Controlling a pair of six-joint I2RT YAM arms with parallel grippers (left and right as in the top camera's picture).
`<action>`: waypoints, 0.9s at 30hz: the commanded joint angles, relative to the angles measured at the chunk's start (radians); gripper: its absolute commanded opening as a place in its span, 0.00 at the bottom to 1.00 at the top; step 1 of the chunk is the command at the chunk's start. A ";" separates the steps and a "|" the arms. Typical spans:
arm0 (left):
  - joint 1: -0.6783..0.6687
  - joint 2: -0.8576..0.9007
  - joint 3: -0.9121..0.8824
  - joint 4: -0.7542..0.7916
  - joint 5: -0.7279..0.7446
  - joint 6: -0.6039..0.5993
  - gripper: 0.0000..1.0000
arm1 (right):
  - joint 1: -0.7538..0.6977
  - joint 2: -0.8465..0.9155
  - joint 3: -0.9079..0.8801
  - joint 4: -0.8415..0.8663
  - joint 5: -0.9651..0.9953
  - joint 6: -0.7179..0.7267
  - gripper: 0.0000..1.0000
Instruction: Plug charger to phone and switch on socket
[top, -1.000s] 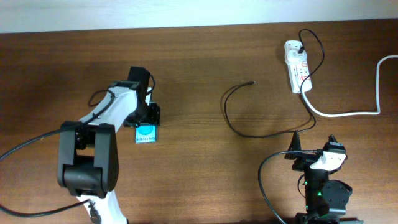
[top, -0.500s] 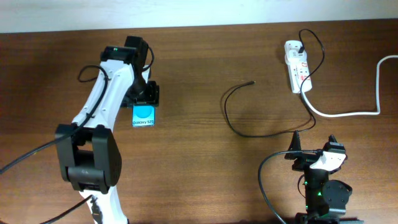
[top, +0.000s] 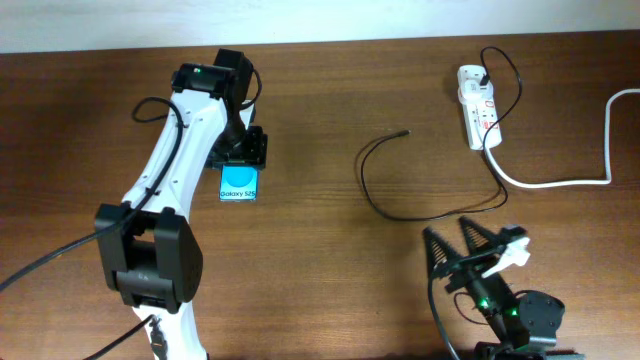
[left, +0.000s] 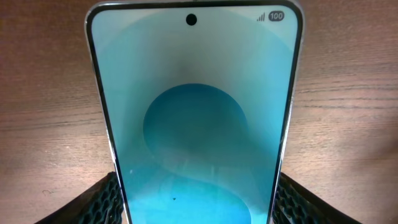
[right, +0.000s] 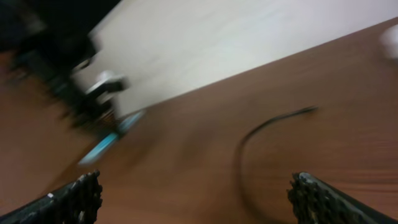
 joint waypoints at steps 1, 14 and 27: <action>-0.002 -0.010 0.047 -0.006 0.008 -0.013 0.50 | -0.003 -0.006 -0.005 -0.060 -0.407 0.030 0.98; -0.002 -0.052 0.048 -0.016 0.015 -0.013 0.50 | -0.003 0.372 0.588 -0.837 0.103 -0.266 0.98; -0.002 -0.052 0.048 -0.021 0.041 -0.013 0.49 | -0.003 0.733 1.006 -1.243 0.151 -0.266 0.98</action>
